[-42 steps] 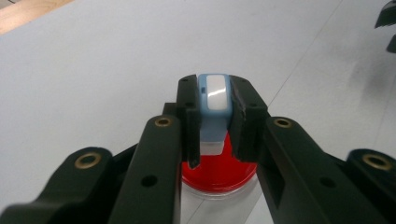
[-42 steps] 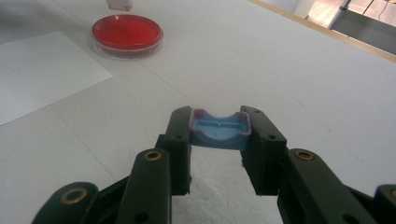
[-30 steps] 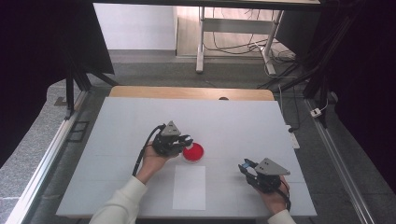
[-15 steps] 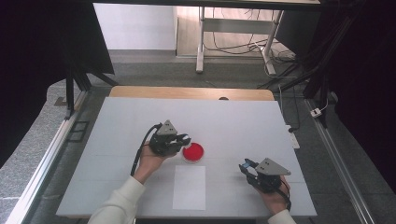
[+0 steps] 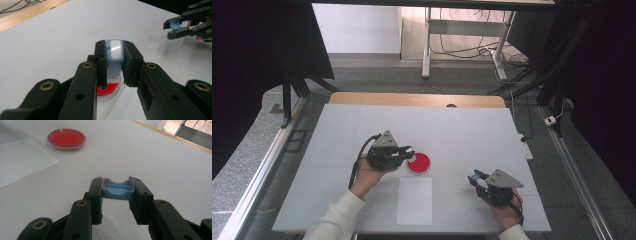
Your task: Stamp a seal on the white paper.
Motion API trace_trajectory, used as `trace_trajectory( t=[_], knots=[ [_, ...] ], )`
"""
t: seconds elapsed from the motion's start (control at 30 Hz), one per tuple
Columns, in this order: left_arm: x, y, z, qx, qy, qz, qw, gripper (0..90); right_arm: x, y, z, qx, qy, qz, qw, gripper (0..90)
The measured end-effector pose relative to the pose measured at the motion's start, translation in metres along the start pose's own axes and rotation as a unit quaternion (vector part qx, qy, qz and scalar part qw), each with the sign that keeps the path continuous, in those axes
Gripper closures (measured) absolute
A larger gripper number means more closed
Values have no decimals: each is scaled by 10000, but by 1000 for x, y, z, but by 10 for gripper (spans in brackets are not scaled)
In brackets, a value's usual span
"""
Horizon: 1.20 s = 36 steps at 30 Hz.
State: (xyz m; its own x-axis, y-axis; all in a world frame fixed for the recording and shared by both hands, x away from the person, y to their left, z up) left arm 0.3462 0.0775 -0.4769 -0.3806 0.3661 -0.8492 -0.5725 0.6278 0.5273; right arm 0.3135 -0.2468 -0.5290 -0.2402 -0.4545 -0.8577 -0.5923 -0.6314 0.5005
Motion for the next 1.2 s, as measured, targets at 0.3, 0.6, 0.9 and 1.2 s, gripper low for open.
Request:
trace_trajectory(
  t=[0.3,0.6,0.9,1.2],
  knots=[
    [0,15,-11,200,-79,-75,9997,759,0,0,0,27,0,29,10000,645],
    [4,20,-17,387,-67,-78,9992,758,0,0,0,9,-3,9,10000,645],
    [9,27,-24,493,-41,-107,9987,757,0,0,0,12,3,12,10000,645],
    [18,32,-28,534,-15,-69,9986,757,0,0,0,14,13,27,10000,644]
  ],
)
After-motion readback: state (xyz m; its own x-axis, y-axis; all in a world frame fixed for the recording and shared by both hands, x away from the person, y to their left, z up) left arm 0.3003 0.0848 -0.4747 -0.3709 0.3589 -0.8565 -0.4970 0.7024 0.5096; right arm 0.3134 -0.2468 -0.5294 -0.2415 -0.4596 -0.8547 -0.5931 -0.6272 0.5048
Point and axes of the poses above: each handheld gripper's, and its own axes: y roughly backward along the jaws, x roughly out of its underside, z roughly to its left, the point moved 4 cm from there along -y, roughly forward along the jaws, and after that the axes turned 8 degrees about -x, right-handed, at the moved point
